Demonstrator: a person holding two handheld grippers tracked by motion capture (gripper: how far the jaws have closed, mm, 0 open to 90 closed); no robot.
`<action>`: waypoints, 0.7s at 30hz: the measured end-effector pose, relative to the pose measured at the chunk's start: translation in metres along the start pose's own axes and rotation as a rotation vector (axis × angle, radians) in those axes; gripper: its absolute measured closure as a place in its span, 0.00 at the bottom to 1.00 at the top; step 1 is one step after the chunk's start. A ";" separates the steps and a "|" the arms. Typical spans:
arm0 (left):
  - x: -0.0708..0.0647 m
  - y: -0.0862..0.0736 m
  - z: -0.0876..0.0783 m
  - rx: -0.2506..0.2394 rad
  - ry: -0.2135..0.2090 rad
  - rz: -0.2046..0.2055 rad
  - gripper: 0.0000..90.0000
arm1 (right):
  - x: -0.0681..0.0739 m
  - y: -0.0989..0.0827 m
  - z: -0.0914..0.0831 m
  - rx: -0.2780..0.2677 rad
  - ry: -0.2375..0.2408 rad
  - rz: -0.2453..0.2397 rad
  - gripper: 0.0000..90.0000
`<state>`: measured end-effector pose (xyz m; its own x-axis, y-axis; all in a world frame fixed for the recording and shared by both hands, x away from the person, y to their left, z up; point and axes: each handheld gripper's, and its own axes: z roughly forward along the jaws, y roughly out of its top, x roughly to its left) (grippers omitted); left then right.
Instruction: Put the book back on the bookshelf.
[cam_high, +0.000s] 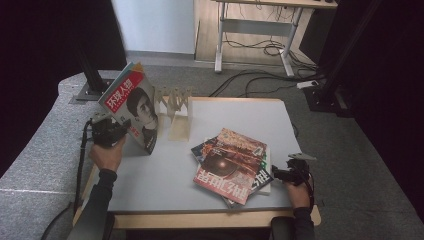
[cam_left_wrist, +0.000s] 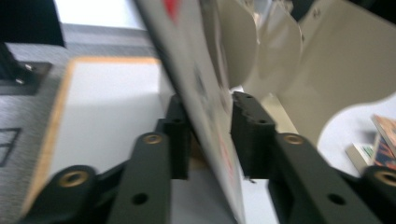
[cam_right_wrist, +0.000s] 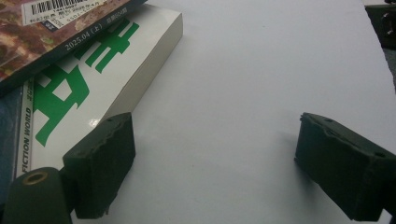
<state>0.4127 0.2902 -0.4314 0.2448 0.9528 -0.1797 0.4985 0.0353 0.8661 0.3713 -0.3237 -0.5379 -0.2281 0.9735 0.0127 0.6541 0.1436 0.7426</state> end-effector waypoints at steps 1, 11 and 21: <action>-0.001 -0.002 0.004 0.004 -0.017 -0.006 0.70 | 0.000 0.000 0.000 0.000 0.000 0.000 0.13; 0.006 0.013 0.011 -0.040 -0.050 -0.125 0.96 | 0.000 0.000 0.000 0.001 0.000 0.001 0.13; 0.000 0.027 0.006 -0.123 0.021 -0.076 0.97 | 0.000 0.000 0.000 0.001 0.001 0.001 0.13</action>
<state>0.4311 0.2896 -0.4113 0.1927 0.9519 -0.2381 0.4093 0.1426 0.9012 0.3713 -0.3237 -0.5378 -0.2276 0.9737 0.0142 0.6553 0.1424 0.7419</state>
